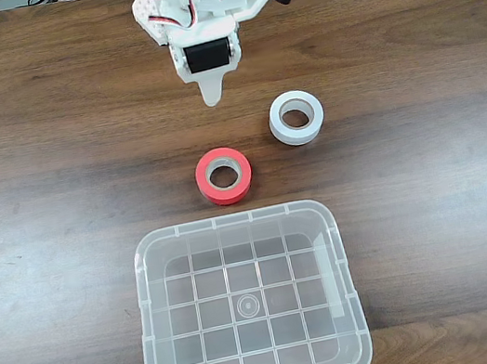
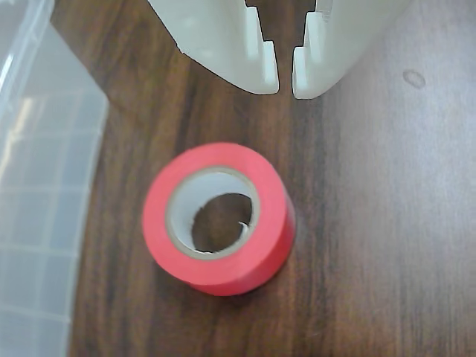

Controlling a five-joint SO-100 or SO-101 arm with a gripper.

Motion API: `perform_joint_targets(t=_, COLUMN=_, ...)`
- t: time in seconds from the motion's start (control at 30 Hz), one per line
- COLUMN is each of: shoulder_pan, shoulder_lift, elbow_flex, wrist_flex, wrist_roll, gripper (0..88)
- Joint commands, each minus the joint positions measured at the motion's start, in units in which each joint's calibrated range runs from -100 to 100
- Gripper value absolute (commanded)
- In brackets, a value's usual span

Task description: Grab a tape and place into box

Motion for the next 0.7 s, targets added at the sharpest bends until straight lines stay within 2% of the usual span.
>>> perform_joint_targets(t=0.0, shoulder_pan=0.4, shoulder_lift=4.9, elbow_flex=-4.2, wrist_flex=-4.1, wrist_roll=1.4, gripper=1.5)
perform_joint_targets(t=0.53, shoulder_pan=0.5, shoulder_lift=17.1, elbow_flex=-4.2, wrist_flex=-12.7, wrist_roll=2.6, gripper=2.6)
perform_joint_targets(t=0.6, shoulder_pan=0.7, shoulder_lift=17.2, elbow_flex=-4.1, wrist_flex=-12.7, wrist_roll=2.3, gripper=5.6)
perform_joint_targets(t=0.67, shoulder_pan=1.7, shoulder_lift=17.2, elbow_flex=-3.2, wrist_flex=-12.6, wrist_roll=2.5, gripper=12.3)
